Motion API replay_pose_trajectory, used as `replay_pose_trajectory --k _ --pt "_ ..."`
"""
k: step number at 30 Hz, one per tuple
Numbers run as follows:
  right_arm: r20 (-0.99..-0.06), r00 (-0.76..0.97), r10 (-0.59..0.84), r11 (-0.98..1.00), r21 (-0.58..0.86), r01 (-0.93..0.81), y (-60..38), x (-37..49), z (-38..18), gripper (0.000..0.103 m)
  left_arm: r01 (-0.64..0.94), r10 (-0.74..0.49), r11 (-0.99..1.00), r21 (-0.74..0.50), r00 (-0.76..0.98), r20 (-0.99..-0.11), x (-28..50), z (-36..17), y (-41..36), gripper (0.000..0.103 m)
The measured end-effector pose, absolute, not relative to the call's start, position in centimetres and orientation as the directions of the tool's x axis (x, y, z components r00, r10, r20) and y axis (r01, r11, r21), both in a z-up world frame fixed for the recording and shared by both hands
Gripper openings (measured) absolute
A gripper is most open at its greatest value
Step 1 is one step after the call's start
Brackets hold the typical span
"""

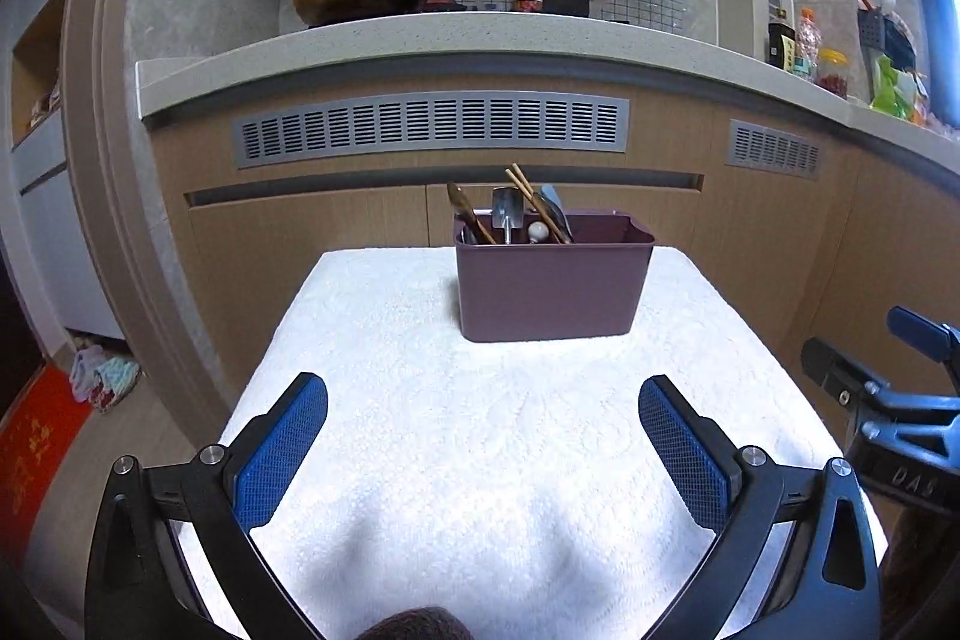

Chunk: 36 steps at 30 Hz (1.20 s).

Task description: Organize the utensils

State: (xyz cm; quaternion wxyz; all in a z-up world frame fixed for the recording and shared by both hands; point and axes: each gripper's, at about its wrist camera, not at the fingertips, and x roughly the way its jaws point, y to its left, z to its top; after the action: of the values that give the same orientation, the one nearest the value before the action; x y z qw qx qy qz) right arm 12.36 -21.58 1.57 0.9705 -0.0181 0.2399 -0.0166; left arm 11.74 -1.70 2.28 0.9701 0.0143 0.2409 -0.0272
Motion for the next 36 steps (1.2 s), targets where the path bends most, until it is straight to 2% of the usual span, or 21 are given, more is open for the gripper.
replay_pose_trajectory --k 36 --pt "-0.471 0.881 -0.041 0.998 -0.061 0.013 -21.33 11.70 1.18 0.100 0.075 -0.070 0.997 -0.010 0.861 -0.504 11.71 1.97 -1.73 0.103"
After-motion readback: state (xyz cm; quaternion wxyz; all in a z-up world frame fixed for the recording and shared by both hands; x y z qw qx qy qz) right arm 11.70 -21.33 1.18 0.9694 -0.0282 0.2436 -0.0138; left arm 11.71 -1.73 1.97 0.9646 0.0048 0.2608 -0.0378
